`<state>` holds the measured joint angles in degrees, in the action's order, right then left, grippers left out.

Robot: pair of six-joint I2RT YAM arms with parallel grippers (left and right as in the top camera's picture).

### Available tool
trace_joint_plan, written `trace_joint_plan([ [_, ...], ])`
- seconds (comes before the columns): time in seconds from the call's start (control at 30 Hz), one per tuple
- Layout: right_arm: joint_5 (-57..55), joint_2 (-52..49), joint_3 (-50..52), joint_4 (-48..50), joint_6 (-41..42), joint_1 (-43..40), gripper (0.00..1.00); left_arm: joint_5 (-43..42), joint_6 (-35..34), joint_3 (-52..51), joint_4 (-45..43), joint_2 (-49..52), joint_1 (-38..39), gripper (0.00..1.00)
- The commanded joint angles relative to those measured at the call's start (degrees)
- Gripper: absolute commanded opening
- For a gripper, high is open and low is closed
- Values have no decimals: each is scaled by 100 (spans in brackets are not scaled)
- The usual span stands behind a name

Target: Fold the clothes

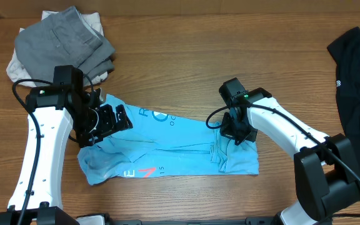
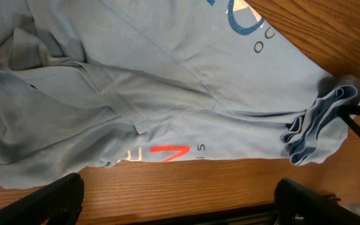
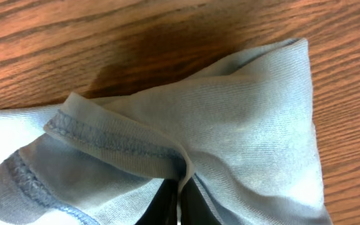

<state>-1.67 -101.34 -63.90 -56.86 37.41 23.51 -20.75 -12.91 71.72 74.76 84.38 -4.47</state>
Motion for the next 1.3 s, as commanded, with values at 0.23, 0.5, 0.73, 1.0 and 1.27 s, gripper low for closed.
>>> trace_joint_plan([
  [0.23, 282, 310, -136, -197, 13, -2, 4, 44, 116, 33, -26, -48, 37, 100],
  [0.5, 704, 426, -146, -184, -33, 24, 4, 44, 116, 33, -44, -48, 37, 100],
  [0.73, 892, 426, -146, -31, -35, 247, 4, 44, 116, 33, -48, -46, 37, 100],
  [1.0, 929, 424, -138, 243, -31, 595, 12, 44, 118, 33, -44, -46, 37, 100],
  [1.27, 927, 426, -138, 256, -33, 649, 40, 44, 118, 33, -44, -46, 37, 100],
])
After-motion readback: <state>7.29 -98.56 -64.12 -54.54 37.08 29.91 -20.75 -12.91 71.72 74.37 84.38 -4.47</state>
